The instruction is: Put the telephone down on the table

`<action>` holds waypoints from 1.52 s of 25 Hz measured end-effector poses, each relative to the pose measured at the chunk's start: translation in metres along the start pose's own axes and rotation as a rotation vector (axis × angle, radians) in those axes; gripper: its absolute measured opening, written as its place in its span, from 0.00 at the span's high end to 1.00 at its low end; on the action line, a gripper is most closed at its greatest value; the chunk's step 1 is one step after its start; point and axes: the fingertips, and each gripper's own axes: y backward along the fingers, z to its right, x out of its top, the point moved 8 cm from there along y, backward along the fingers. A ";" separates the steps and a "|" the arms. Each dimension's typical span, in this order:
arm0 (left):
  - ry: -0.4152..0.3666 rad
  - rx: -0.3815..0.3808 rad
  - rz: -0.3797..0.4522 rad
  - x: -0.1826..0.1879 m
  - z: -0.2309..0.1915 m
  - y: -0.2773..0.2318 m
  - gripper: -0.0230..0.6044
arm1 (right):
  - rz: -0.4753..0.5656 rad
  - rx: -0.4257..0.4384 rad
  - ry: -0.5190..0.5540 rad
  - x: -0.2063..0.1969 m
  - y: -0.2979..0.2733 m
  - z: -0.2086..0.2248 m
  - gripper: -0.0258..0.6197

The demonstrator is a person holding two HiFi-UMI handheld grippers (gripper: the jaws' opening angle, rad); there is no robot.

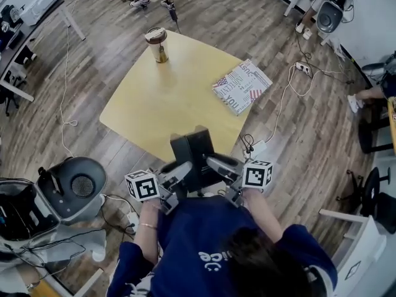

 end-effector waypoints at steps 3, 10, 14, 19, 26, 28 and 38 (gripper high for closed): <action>0.006 -0.017 -0.036 0.026 -0.017 0.005 0.71 | 0.027 -0.024 -0.014 0.006 -0.024 -0.001 0.67; -0.001 -0.057 -0.097 0.079 -0.049 0.020 0.71 | 0.105 -0.067 -0.030 0.016 -0.076 -0.005 0.67; 0.000 -0.072 -0.119 0.099 -0.062 0.026 0.71 | 0.127 -0.087 -0.029 0.020 -0.096 -0.009 0.67; 0.014 -0.075 -0.133 0.115 -0.072 0.031 0.71 | 0.130 -0.103 -0.030 0.025 -0.113 -0.009 0.67; 0.014 -0.065 -0.118 0.140 -0.086 0.030 0.71 | 0.123 -0.097 -0.021 0.044 -0.138 -0.005 0.67; 0.007 -0.060 -0.109 0.147 -0.088 0.026 0.71 | 0.122 -0.088 -0.021 0.052 -0.143 -0.001 0.67; 0.016 -0.035 -0.050 0.189 -0.104 0.020 0.71 | 0.091 -0.067 0.007 0.095 -0.179 0.006 0.67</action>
